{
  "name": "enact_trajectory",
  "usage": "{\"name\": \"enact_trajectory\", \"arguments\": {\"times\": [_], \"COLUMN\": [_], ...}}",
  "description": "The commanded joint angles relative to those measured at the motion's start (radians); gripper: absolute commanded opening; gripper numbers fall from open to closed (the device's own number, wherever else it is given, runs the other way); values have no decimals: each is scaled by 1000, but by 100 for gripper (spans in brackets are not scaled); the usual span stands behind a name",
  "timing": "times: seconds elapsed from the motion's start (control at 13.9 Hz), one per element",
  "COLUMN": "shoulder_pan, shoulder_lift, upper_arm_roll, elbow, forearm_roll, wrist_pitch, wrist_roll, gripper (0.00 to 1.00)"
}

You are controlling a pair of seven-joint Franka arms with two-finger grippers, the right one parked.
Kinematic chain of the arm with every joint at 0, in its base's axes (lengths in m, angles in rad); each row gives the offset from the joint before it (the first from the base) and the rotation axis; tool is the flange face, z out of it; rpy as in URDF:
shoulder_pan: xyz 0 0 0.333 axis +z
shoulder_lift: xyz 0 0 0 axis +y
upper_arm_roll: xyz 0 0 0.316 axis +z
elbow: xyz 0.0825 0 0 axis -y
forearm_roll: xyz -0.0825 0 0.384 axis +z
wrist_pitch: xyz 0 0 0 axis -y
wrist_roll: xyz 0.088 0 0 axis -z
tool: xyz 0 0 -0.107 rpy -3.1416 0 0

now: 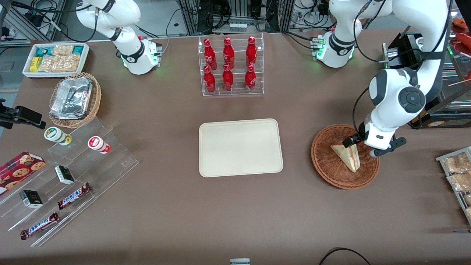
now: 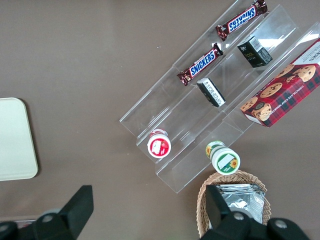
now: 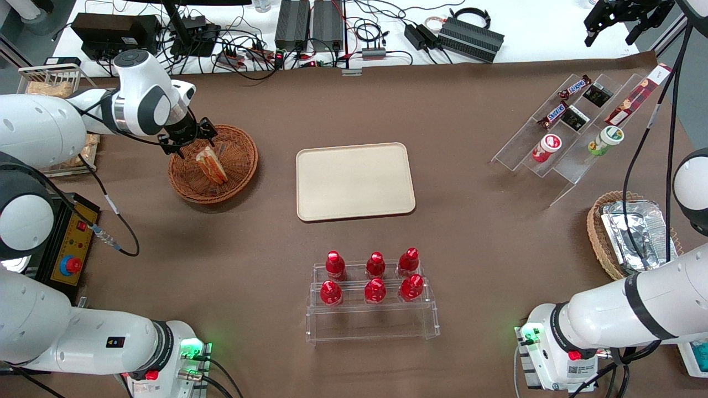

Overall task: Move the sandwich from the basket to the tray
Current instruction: 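Lower the open left gripper around the wrapped sandwich and close it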

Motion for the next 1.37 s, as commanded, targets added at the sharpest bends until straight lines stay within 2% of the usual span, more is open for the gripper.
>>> {"name": "enact_trajectory", "arguments": {"times": [0.0,0.58,0.72,0.79,0.86,0.94,1.3], "shoulder_pan": [-5,8,8,8,8,8,20], "shoulder_lift": [19,127,155,158,163,164,177], "upper_arm_roll": [3,6,6,6,6,8,8], "elbow": [1,4,7,8,14,22,162], "forearm_roll": [0,-11,-43,-52,-52,-52,-45], "wrist_pitch": [25,107,111,111,106,100,-87], "wrist_roll": [-76,-85,-86,-85,-86,-79,7], "gripper": [100,100,100,94,44,0,0]}}
